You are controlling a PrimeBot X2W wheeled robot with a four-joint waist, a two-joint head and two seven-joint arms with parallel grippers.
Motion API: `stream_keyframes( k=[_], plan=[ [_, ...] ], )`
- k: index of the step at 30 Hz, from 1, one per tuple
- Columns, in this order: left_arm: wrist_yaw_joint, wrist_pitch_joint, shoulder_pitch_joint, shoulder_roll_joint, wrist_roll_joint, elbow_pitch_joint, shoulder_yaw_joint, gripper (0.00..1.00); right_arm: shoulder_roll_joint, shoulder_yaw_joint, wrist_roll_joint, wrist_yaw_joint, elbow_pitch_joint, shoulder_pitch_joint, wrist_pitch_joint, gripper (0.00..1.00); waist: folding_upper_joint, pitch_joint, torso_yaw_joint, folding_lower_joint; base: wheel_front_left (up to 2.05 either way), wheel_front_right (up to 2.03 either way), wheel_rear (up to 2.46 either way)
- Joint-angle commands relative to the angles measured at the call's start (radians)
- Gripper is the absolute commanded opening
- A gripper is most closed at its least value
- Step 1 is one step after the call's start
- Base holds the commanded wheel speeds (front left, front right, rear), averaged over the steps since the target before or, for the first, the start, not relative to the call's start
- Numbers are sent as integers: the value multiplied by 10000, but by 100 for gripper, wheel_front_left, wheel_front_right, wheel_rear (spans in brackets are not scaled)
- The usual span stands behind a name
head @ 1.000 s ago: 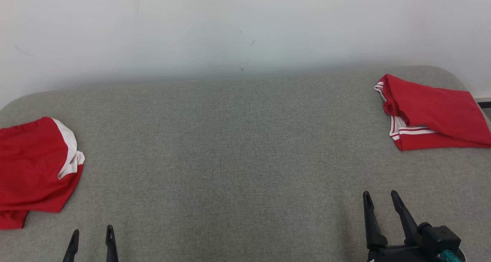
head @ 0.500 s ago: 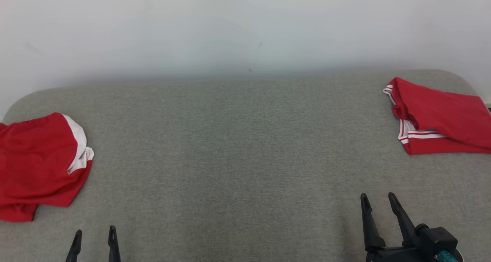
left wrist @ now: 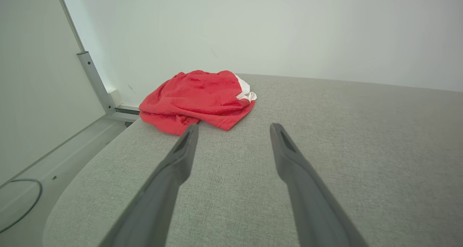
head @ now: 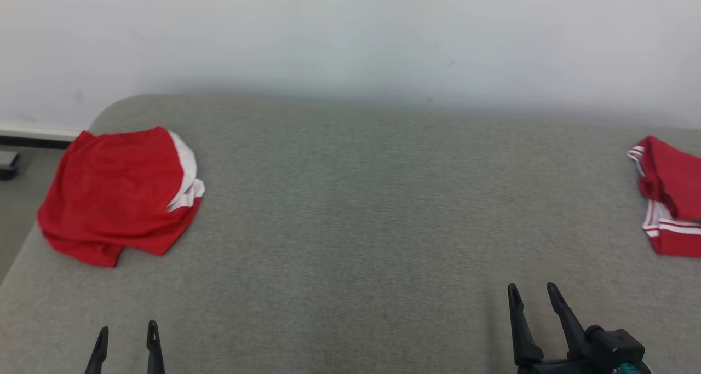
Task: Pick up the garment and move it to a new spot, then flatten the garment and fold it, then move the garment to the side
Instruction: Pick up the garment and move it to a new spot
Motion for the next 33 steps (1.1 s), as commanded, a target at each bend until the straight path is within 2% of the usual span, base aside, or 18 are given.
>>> stream_keyframes(
  k=[1, 10, 17, 25, 33],
  plan=[
    [22, -29, 78, 21, 38, 34, 9, 100, 43, 7, 55, -26, 32, 83, -45, 100, 0, 15, 788, 0, 0, 0, 0],
    [47, -29, 134, 13, 44, 107, 64, 100, 63, 50, -45, -26, 100, 118, -43, 100, 0, -32, 2224, 0, 0, 0, 0],
    [63, -29, 125, 42, -27, 165, 191, 100, 63, 98, -95, -26, 167, 145, -45, 100, 0, -38, 3012, 0, 0, 0, 0],
    [83, -29, 250, 35, -26, 182, 347, 100, 115, 150, -115, -26, 189, 189, -43, 100, 0, -95, 3464, 0, 0, 0, 0],
    [103, -29, 209, 57, -57, 218, 521, 100, 10, 262, -51, -26, 242, 26, -43, 100, 0, -46, 3398, 0, 0, 0, 0]
  ],
)
